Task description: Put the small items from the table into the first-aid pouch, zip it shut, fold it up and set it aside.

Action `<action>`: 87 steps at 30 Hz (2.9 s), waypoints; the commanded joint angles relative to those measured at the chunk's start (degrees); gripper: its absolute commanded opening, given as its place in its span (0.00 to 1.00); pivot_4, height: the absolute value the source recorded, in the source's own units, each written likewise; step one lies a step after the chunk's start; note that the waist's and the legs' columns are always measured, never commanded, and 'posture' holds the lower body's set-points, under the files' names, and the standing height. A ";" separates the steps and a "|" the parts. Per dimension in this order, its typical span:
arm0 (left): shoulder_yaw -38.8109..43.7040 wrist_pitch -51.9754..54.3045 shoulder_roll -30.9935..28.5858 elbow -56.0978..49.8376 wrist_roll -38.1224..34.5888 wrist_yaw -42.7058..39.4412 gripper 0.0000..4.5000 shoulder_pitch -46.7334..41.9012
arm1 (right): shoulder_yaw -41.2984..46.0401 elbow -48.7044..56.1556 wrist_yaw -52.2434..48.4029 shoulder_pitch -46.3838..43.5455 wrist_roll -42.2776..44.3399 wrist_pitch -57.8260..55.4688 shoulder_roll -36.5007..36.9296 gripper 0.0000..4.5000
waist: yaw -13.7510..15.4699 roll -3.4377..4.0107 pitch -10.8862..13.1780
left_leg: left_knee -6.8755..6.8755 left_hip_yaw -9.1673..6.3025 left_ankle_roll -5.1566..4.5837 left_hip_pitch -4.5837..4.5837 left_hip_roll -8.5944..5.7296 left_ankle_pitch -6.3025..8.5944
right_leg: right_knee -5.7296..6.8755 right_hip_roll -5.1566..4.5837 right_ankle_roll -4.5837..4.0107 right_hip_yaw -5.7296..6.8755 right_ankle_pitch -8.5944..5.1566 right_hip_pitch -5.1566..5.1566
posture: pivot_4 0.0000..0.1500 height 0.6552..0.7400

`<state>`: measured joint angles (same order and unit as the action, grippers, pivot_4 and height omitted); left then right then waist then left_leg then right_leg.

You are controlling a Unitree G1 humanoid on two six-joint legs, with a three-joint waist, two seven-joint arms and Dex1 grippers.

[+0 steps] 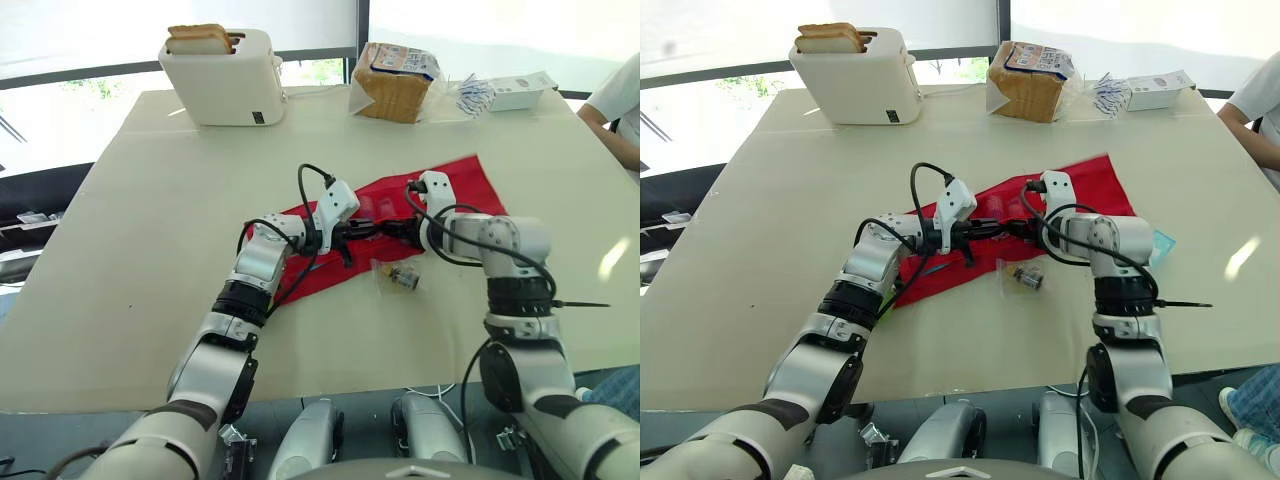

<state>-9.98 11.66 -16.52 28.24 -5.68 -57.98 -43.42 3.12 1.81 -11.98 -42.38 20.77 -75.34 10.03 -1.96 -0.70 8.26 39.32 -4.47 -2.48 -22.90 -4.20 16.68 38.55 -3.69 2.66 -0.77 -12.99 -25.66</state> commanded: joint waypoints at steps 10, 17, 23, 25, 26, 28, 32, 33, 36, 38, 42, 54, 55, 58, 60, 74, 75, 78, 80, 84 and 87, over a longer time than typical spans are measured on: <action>-0.98 -5.64 -2.02 5.55 1.71 -1.54 0.00 -2.92 | 0.07 33.60 -20.38 18.69 8.79 12.08 22.59 0.99 | -0.11 -0.01 0.01 | -0.07 0.01 -0.02 0.03 0.07 0.01 | -0.11 0.07 0.01 0.01 -0.01 0.00 | 1.00 1.00; -1.21 -11.49 -4.51 12.31 3.34 -3.99 0.00 -6.69 | 13.92 45.72 -31.44 35.27 14.96 18.48 34.49 0.99 | 1.06 -0.01 0.03 | -0.05 0.03 -0.02 0.02 0.09 0.01 | -0.20 0.10 0.01 0.03 0.00 0.09 | 1.00 1.00; -0.40 -14.40 -5.96 16.56 3.59 -5.05 0.00 -8.71 | 38.02 50.23 -40.23 53.20 20.32 21.94 35.40 0.99 | 2.15 -0.12 0.09 | 0.03 0.04 -0.05 0.11 0.14 0.03 | -0.23 0.13 0.03 0.06 0.01 0.26 | 1.00 1.00; -0.59 -15.44 -5.95 17.59 3.64 -5.88 0.00 -9.26 | 36.24 50.03 -39.19 54.10 20.76 23.33 35.19 0.99 | 2.15 -0.17 0.11 | 0.05 0.04 -0.05 0.14 0.14 0.03 | -0.21 0.12 0.03 0.06 0.01 0.29 | 1.00 1.00; -1.00 -16.37 -5.94 18.13 4.06 -6.21 0.00 -9.62 | 32.31 49.66 -37.72 52.57 20.60 23.38 35.29 0.99 | 2.09 -0.17 0.11 | 0.05 0.09 -0.06 0.24 0.18 0.03 | -0.23 0.19 0.06 0.05 0.03 0.36 | 1.00 1.00; -1.35 -17.47 -5.52 19.13 4.55 -6.47 0.00 -10.38 | 22.21 47.84 -34.84 48.31 17.50 24.30 36.03 0.99 | 1.75 -0.18 0.12 | 0.05 0.10 -0.06 0.34 0.20 0.03 | -0.24 0.21 0.06 0.07 0.03 0.44 | 1.00 1.00; -1.37 -17.93 -4.58 19.37 4.76 -6.82 0.00 -11.03 | 2.86 41.36 -30.13 38.74 8.76 25.75 35.95 0.99 | 1.71 -0.20 0.13 | 0.05 0.02 -0.04 0.26 0.19 0.02 | -0.30 0.17 0.05 0.11 0.02 0.41 | 1.00 1.00; -1.35 -17.92 -4.41 19.26 4.80 -6.85 0.00 -11.05 | -1.05 39.37 -29.00 36.20 6.73 26.37 35.09 0.99 | 1.58 -0.22 0.14 | 0.04 -0.01 -0.04 0.22 0.18 0.02 | -0.36 0.15 0.05 0.16 0.02 0.41 | 1.00 1.00; -1.14 -17.46 -4.12 18.00 4.74 -6.88 0.00 -10.53 | -11.05 33.37 -26.66 29.12 0.95 27.17 32.68 0.99 | 1.59 -0.24 0.15 | 0.07 -0.03 -0.04 0.16 0.16 0.02 | -0.43 0.12 0.06 0.17 0.03 0.40 | 1.00 1.00; -1.03 -16.67 -4.14 16.02 4.53 -6.95 0.00 -9.70 | -14.08 30.51 -25.64 26.28 -0.78 27.38 30.78 0.99 | 1.63 -0.24 0.16 | 0.08 -0.08 -0.03 0.12 0.15 0.02 | -0.46 0.12 0.05 0.21 0.03 0.39 | 1.00 1.00; -0.64 -14.69 -4.23 11.72 3.93 -6.72 0.00 -7.69 | -17.43 26.86 -25.62 24.42 -3.21 28.97 28.81 0.99 | 1.57 -0.24 0.16 | 0.06 -0.12 -0.03 0.09 0.13 0.02 | -0.47 0.10 0.06 0.21 0.03 0.37 | 1.00 1.00; -0.26 -11.85 -3.98 7.99 3.31 -6.00 0.00 -5.69 | -19.62 26.84 -23.66 25.50 -8.64 31.01 27.31 0.23 | 1.38 -0.23 0.15 | 0.08 -0.14 -0.03 0.09 0.13 0.02 | -0.45 0.12 0.05 0.24 0.03 0.37 | 1.00 1.00; -0.19 -11.71 -3.94 8.04 3.16 -5.95 0.00 -5.66 | -18.51 28.18 -23.14 26.06 -7.65 29.34 26.75 0.23 | 1.41 -0.23 0.15 | 0.08 -0.14 -0.03 0.09 0.13 0.02 | -0.45 0.12 0.05 0.24 0.03 0.37 | 1.00 1.00; 0.18 -10.80 -3.62 8.19 2.49 -5.59 0.00 -5.68 | -13.98 32.99 -19.65 26.17 -4.10 19.49 23.29 0.23 | 1.38 -0.23 0.15 | 0.07 -0.16 -0.03 0.09 0.14 0.02 | -0.45 0.12 0.05 0.24 0.03 0.37 | 1.00 1.00; 0.61 -9.51 -3.24 7.76 1.70 -5.45 0.00 -5.68 | -10.28 35.26 -17.02 23.99 -0.75 9.10 18.61 0.23 | 1.38 -0.23 0.15 | 0.08 -0.16 -0.03 0.09 0.14 0.02 | -0.44 0.11 0.05 0.23 0.04 0.37 | 1.00 1.00; 0.31 -7.77 -2.95 5.52 0.99 -5.42 0.00 -4.74 | 2.08 23.93 4.22 11.69 -7.91 -10.63 -5.21 0.23 | 1.11 -0.18 0.12 | 0.04 -0.09 -0.02 0.07 0.03 0.01 | -0.22 0.07 0.04 0.12 0.04 0.19 | 1.00 1.00; 0.30 -7.77 -3.00 5.46 1.01 -5.44 0.00 -4.63 | 2.71 23.53 4.88 11.36 -8.18 -10.66 -5.95 0.23 | 1.06 -0.18 0.11 | 0.04 -0.08 -0.01 0.07 0.03 0.01 | -0.17 0.08 0.04 0.09 0.04 0.16 | 1.00 1.00; 0.12 -7.92 -3.00 5.37 1.11 -5.58 0.00 -4.28 | 5.12 21.29 6.37 9.62 -8.58 -9.63 -8.37 0.23 | 0.91 -0.17 0.11 | 0.03 -0.03 -0.01 0.07 0.03 0.01 | -0.07 0.08 0.04 0.04 0.04 0.09 | 1.00 1.00; -0.19 -8.13 -2.96 4.97 1.18 -5.90 0.00 -3.81 | 6.17 19.06 6.91 7.91 -8.62 -8.42 -9.59 0.23 | 0.79 -0.16 0.10 | 0.04 0.02 -0.01 0.07 0.03 0.01 | -0.03 0.08 0.04 0.00 0.04 0.05 | 1.00 1.00; -0.66 -8.27 -2.70 4.19 1.19 -6.27 0.00 -3.12 | 5.85 14.10 7.47 5.50 -9.14 -4.94 -10.45 0.23 | 0.73 -0.15 0.10 | 0.03 0.03 -0.01 0.07 0.03 0.01 | 0.00 0.08 0.03 -0.01 0.04 0.00 | 1.00 1.00; -0.84 -8.45 -2.62 4.16 1.26 -6.32 0.00 -2.83 | 4.03 11.14 6.98 4.66 -9.37 -1.70 -9.78 0.23 | 0.65 -0.14 0.09 | 0.02 0.05 -0.01 0.07 0.03 0.01 | 0.00 0.08 0.03 -0.01 0.04 0.00 | 1.00 1.00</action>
<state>-10.78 4.33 -19.37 34.93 -3.67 -63.49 -46.61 8.68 13.88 -4.85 -36.04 11.71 -80.50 -0.40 -1.31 -0.84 8.36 39.34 -4.43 -2.49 -22.83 -4.17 16.69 38.55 -3.61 2.70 -0.79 -12.96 -25.66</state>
